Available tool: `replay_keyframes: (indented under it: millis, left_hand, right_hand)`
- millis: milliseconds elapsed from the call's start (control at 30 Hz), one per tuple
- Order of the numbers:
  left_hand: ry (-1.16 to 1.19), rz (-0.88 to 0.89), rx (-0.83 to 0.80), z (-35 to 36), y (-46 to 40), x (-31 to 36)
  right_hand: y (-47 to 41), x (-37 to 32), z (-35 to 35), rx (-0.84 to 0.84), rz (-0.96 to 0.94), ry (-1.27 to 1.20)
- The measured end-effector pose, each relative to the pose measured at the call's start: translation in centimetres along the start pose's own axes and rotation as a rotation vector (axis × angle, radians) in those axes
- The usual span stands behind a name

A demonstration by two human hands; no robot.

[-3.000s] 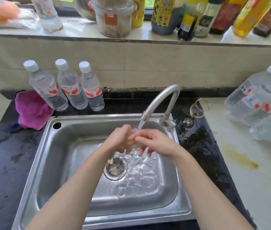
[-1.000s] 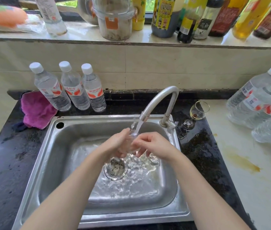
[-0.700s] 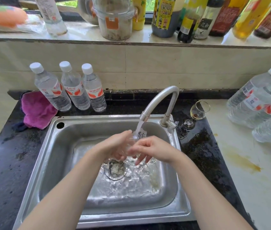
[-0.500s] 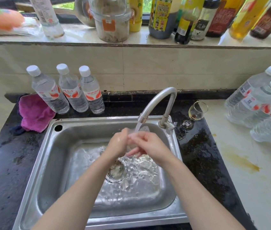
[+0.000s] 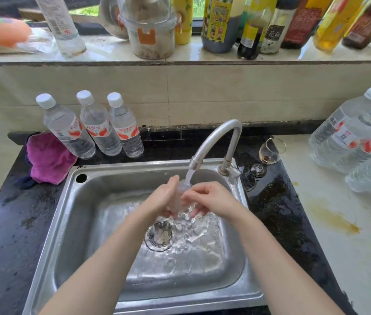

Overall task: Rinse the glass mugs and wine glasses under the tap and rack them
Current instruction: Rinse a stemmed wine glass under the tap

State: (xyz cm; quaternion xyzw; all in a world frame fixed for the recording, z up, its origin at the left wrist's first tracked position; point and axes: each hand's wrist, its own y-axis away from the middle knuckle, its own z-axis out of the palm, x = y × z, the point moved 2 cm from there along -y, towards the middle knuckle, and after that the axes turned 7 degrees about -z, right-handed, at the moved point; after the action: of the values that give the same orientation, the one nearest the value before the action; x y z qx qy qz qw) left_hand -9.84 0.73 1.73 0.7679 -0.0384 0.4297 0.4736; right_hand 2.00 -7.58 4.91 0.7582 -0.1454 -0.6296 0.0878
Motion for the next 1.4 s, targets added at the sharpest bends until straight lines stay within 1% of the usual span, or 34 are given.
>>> replay_keyframes:
  millis: [67,100,133,167,200,233,267,300,333,400,433,467,500,533,567,600,633,700,733,767,800,833,900,933,967,1067,1100,1133,1167,1200,1267,1300,1333,1400]
  left_hand:
    - [-0.083,0.214,0.257,0.9,-0.2,-0.2]
    - [-0.083,0.289,0.351,1.1,-0.2,-0.2]
    - [-0.048,0.290,0.383,0.7,-0.2,0.0]
    - [-0.003,0.230,0.349,0.1,-0.1,0.3]
    - [0.021,0.119,0.254,-0.5,-0.2,0.3]
    - [0.032,0.005,0.132,-0.9,0.0,0.3]
    - [0.037,-0.052,0.032,-1.0,0.2,0.2]
    - [0.036,-0.025,-0.007,-0.7,0.2,-0.1]
    - [0.022,0.059,0.013,-0.1,0.4,-0.3]
    - [-0.028,0.252,0.192,0.9,0.2,-0.7]
    - [-0.016,0.274,0.270,0.9,0.0,-0.5]
    - [-0.004,0.232,0.287,0.3,-0.2,-0.3]
    - [0.015,0.147,0.232,-0.3,-0.2,-0.1]
    - [0.028,0.058,0.111,-0.7,-0.3,-0.2]
    - [0.039,-0.002,-0.014,-1.0,-0.1,-0.2]
    - [0.013,-0.003,-0.079,-1.1,0.0,-0.5]
    - [-0.027,0.046,-0.066,-0.7,0.2,-0.6]
    - [-0.146,0.216,0.131,0.3,0.4,-0.3]
    - [-0.153,0.283,0.236,0.7,0.3,-0.2]
    - [-0.125,0.288,0.302,0.7,0.4,0.1]
    - [-0.089,0.239,0.306,0.2,0.1,0.2]
    - [-0.043,0.150,0.247,-0.4,0.0,0.1]
    - [-0.018,-0.044,0.007,-1.5,-0.4,-0.4]
    - [-0.026,-0.076,-0.084,-1.6,-0.5,-1.0]
    - [-0.027,-0.050,-0.100,-1.2,-0.5,-1.2]
    - [-0.081,0.225,0.187,0.7,-0.1,-1.2]
    - [-0.065,0.294,0.267,1.0,0.2,-0.8]
    - [-0.030,0.306,0.305,0.7,0.1,-0.6]
    - [-0.005,0.263,0.290,0.1,0.2,-0.3]
    - [-0.004,0.170,0.221,-0.7,-0.1,-0.3]
    - [-0.032,0.021,0.041,-1.5,-0.2,-0.4]
    - [-0.066,0.034,0.001,-1.2,-0.1,-0.5]
    - [-0.107,0.103,0.022,-0.6,-0.2,-0.8]
    - [-0.148,0.273,0.189,0.7,-0.3,-1.1]
  right_hand:
    - [-0.6,-0.3,1.0,0.142,0.017,-0.082]
    - [-0.7,-0.4,1.5,0.157,0.001,-0.108]
    - [-0.6,-0.4,1.8,0.113,-0.027,-0.117]
    - [-0.4,-0.3,1.7,0.024,-0.057,-0.096]
    - [-0.1,-0.4,1.3,-0.067,-0.077,-0.050]
    - [0.1,-0.4,0.7,-0.115,-0.086,0.001]
    - [0.1,-0.4,0.2,-0.104,-0.081,0.025]
    - [-0.2,-0.3,0.0,-0.048,-0.068,0.025]
    - [-0.4,-0.3,0.2,0.030,-0.047,0.005]
    - [-0.8,-0.5,1.2,0.137,-0.024,-0.076]
    - [-0.7,-0.4,1.7,0.139,-0.038,-0.109]
    - [-0.5,-0.3,1.9,0.086,-0.061,-0.113]
    - [-0.1,-0.2,1.7,-0.003,-0.083,-0.080]
    - [0.3,-0.4,1.2,-0.089,-0.094,-0.027]
    - [0.4,-0.3,0.5,-0.126,-0.086,0.025]
    - [0.3,-0.3,0.1,-0.109,-0.059,0.051]
    - [0.0,-0.3,0.0,-0.047,-0.032,0.057]
    - [-0.5,-0.2,0.7,0.112,0.006,0.046]
    - [-0.6,-0.3,1.2,0.146,-0.001,0.009]
    - [-0.6,-0.2,1.8,0.131,-0.022,-0.045]
    - [-0.2,-0.1,2.0,0.063,-0.052,-0.083]
    - [0.2,-0.2,1.9,-0.030,-0.077,-0.078]
    - [0.7,-0.1,0.8,-0.146,-0.089,0.010]
    - [0.5,0.0,0.4,-0.124,-0.075,0.041]
    - [0.2,0.2,0.3,-0.060,-0.053,0.046]
    - [-0.5,0.6,1.3,0.187,-0.019,0.037]
    - [-0.4,0.6,1.7,0.213,-0.050,0.045]
    - [-0.2,0.7,1.9,0.182,-0.087,0.050]
    - [0.1,0.8,1.9,0.102,-0.115,0.052]
    - [0.4,0.8,1.7,0.016,-0.123,0.073]
    - [0.4,1.1,1.0,-0.031,-0.101,0.146]
    - [0.0,1.3,0.9,0.020,-0.075,0.168]
    - [-0.4,1.3,1.0,0.105,-0.044,0.173]
    - [-0.7,1.0,1.7,0.246,-0.020,0.160]
